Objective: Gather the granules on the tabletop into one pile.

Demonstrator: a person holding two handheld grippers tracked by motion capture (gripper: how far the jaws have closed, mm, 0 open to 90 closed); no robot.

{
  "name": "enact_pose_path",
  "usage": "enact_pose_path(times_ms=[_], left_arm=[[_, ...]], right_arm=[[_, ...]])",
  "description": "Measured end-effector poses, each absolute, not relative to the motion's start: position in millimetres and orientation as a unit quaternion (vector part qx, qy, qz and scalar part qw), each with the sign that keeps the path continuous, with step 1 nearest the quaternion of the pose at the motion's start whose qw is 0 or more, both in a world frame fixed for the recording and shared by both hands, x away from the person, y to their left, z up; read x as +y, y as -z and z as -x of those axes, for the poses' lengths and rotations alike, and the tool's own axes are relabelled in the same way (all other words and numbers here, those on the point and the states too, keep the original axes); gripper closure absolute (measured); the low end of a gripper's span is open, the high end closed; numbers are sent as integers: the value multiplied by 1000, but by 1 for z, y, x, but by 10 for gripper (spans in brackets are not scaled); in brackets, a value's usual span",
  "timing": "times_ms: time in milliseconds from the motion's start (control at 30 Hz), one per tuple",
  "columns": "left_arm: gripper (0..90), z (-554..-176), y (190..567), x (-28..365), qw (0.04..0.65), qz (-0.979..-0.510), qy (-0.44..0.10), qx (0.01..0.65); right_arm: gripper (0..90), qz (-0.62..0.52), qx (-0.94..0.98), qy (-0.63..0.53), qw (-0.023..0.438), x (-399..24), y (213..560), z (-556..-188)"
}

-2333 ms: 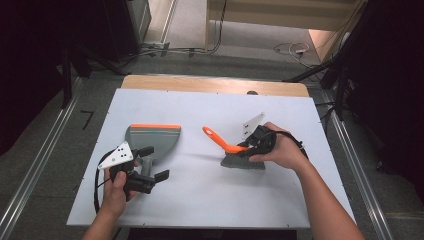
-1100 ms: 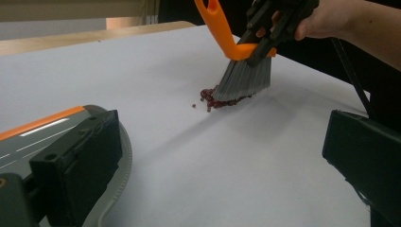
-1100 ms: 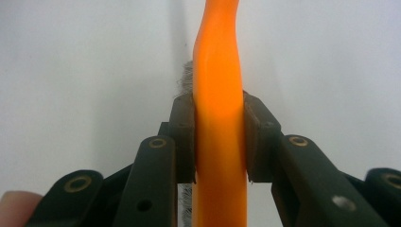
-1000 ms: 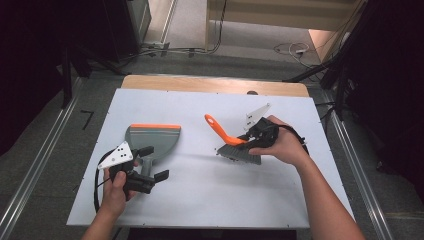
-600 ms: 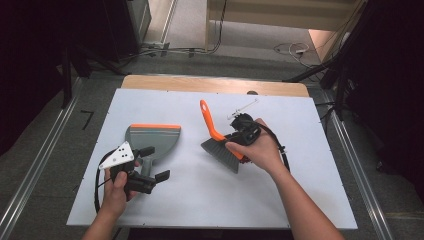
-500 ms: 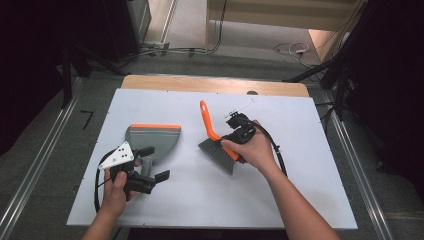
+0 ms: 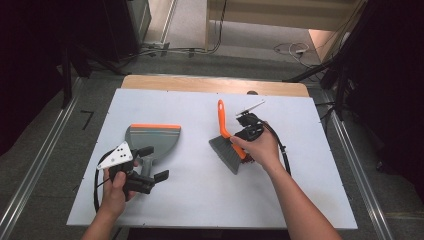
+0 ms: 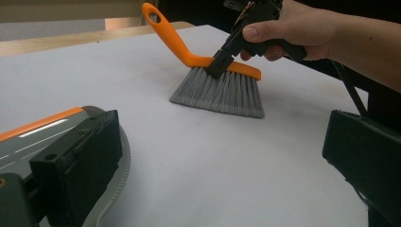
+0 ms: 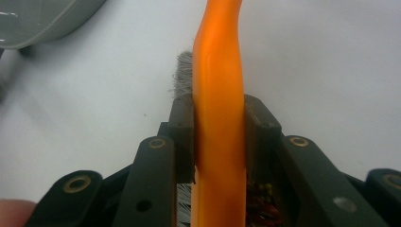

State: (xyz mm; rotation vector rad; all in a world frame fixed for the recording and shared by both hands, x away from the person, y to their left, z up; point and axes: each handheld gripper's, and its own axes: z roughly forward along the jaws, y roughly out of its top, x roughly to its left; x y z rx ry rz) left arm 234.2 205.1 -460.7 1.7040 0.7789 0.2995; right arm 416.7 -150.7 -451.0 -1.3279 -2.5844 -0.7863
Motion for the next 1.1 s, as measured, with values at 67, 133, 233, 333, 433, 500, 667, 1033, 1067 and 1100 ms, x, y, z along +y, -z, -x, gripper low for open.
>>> enact_pose_path(times_ms=[67,133,233,333,433,500,667,1033,1067,1100], left_arm=[[0,-234,461,205,583,-730,-128,333],[0,-234,461,204,582,-730,-128,334],[0,-234,461,204,582,-731,-127,334],[0,-235,461,204,582,-730,-128,334],[0,-235,461,205,583,-730,-128,334],[0,-235,461,205,583,-730,-129,334],[0,-235,461,206,582,-730,-129,334],[0,-236,461,206,583,-729,-128,336],[0,-236,461,205,583,-729,-128,336],[0,-236,461,205,583,-729,-128,335]], right_arm=[[676,447,-854,260,63,-157,451,-417],[676,453,-850,261,64,-162,452,-417],[675,458,-848,261,64,-169,452,-418],[675,462,-846,260,62,-175,453,-419],[675,463,-846,259,59,-179,452,-421],[675,463,-846,259,57,-180,451,-421],[679,457,-840,284,72,-183,449,-419],[680,421,-840,334,71,-189,424,-408],[680,417,-842,336,63,-191,421,-406],[680,415,-843,337,57,-192,419,-405]])
